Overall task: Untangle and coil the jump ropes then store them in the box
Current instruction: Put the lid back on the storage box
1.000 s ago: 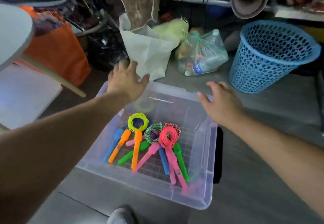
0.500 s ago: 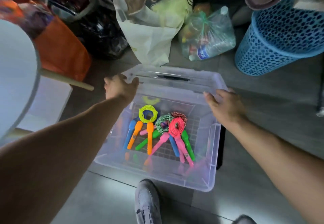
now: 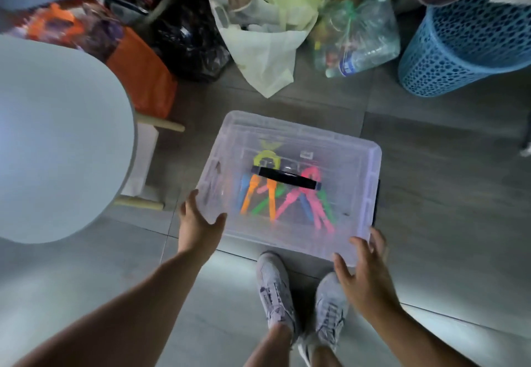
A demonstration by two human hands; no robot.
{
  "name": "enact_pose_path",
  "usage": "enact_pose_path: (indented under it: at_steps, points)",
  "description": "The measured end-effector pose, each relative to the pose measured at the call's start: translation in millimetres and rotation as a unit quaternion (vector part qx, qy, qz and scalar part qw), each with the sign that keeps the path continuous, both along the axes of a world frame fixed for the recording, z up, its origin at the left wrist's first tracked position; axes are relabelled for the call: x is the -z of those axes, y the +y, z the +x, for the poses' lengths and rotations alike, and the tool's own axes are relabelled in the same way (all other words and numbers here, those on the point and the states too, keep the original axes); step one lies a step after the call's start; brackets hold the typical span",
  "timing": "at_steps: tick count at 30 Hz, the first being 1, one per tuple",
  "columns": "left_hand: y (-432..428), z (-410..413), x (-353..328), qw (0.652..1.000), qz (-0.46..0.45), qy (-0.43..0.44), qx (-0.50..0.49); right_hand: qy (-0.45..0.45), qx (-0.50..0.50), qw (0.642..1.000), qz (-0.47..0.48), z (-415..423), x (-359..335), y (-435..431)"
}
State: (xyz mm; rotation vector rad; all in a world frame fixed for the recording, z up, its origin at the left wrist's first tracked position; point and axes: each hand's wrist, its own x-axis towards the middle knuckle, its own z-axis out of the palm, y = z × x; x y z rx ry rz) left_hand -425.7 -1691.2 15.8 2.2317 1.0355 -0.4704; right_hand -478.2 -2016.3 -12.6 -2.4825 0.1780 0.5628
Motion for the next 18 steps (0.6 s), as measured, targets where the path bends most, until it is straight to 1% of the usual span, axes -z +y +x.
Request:
enact_pose_path:
  at_steps: [3,6,9,11,14,17,18]
  points:
    - [-5.7,-12.0,15.8,0.997,-0.016,0.076,-0.020,0.054,0.000,0.998,-0.025,-5.2,11.2,-4.9]
    - [-9.7,-8.8,28.2,0.991,0.013,0.133,-0.016,0.063,-0.007,0.996,-0.061,5.6,19.8,-7.1]
    - [-9.4,2.1,38.4,0.991,0.024,0.130,0.005,0.066,0.002,0.995,-0.078,24.0,20.5,-4.5]
    - [-5.8,12.5,47.3,0.991,0.015,0.126,0.030,0.065,-0.005,0.994,-0.085,40.7,21.0,-0.8]
    - [-3.3,21.4,57.0,0.990,0.007,0.130,0.060,0.125,-0.018,0.987,-0.104,59.1,26.0,9.2]
    - [-1.1,19.8,68.8,0.982,0.027,0.152,0.110,0.167,-0.041,0.972,-0.158,59.9,32.7,20.7]
    - [1.6,20.2,71.2,0.982,0.032,0.152,0.112,0.171,-0.048,0.969,-0.174,57.0,34.8,24.8]
